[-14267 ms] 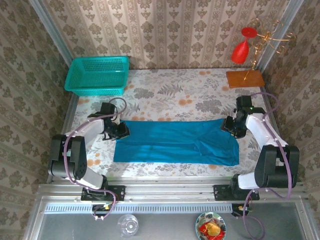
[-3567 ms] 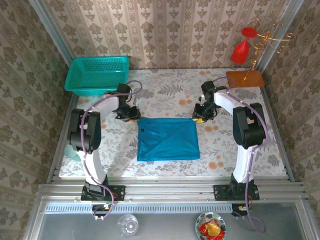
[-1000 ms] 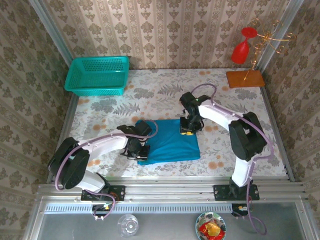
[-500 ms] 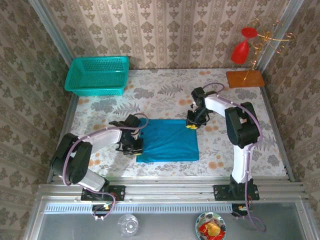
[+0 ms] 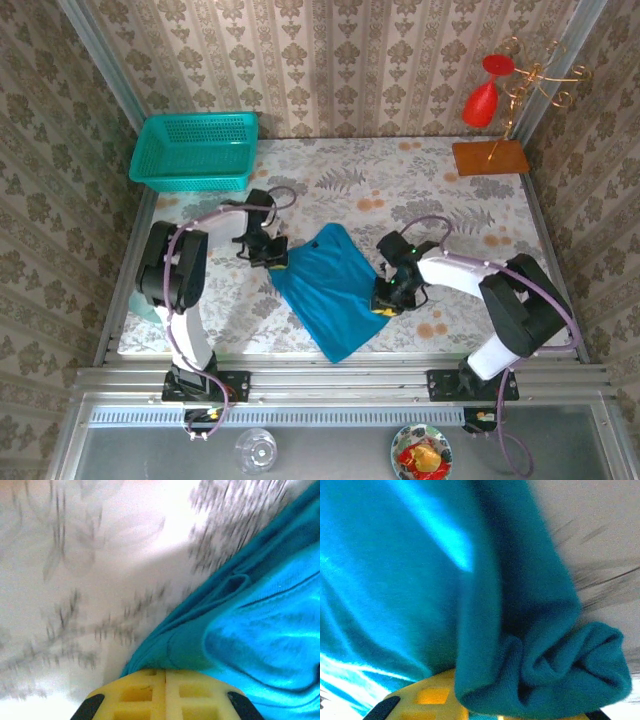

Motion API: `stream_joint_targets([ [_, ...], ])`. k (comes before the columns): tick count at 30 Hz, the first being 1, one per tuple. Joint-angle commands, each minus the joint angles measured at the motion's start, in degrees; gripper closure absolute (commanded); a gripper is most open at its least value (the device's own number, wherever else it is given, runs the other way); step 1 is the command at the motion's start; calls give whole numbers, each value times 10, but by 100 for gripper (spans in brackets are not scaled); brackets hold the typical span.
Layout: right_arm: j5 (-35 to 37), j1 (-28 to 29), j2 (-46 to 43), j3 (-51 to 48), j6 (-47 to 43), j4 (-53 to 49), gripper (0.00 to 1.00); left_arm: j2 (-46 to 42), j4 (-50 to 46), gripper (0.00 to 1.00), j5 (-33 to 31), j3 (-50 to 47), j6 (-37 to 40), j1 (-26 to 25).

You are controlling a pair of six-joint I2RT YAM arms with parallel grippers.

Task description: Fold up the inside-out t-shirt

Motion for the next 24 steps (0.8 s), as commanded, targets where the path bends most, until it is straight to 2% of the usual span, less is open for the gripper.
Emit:
stream_joint_targets([
  [1,-13,72,15,-22,109,58,77,68,23,92,-62,52,46,11],
  [5,-35,136,51,30,136,84,76,126,25,91,-26,143,57,7],
  [10,-21,135,53,107,103,30,75,149,35,89,0,204,57,-1],
  [18,-4,45,10,146,27,-46,73,21,20,82,-22,168,53,-11],
  [24,-42,51,44,139,-8,-64,73,-65,-15,85,-33,86,33,-45],
])
